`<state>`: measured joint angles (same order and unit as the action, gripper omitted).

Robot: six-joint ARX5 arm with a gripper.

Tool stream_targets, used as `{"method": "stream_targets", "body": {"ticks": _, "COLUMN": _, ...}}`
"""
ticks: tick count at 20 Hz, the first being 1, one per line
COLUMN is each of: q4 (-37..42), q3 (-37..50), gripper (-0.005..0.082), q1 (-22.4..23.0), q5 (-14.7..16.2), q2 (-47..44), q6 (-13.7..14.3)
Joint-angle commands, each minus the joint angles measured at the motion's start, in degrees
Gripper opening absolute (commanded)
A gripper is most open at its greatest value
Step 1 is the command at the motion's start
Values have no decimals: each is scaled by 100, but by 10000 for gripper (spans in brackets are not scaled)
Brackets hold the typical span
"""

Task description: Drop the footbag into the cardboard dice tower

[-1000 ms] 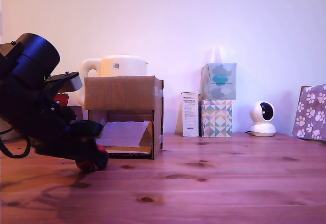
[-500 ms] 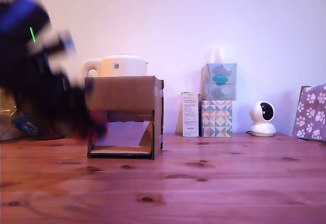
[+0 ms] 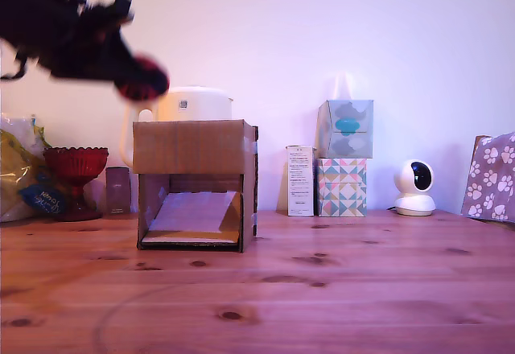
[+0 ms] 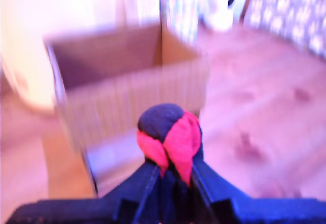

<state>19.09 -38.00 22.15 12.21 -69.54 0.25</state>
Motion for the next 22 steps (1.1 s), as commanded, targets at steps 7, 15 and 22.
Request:
{"method": "stream_targets", "body": {"ticks": 7, "q4": 1126, "q3": -756, "gripper": -1, "q1": 9, "q5": -131, "q2": -876, "q6": 22}}
{"method": "stream_targets", "body": {"ticks": 15, "q4": -1746, "q3": -3464, "gripper": 0, "q1": -4, "q5": -133, "q2": -2590, "q6": 22}}
{"method": "stream_targets", "body": {"ticks": 22, "q4": -2951, "q3": -4695, "gripper": 17, "q1": -33, "q5": -131, "q2": -3283, "q6": 44}}
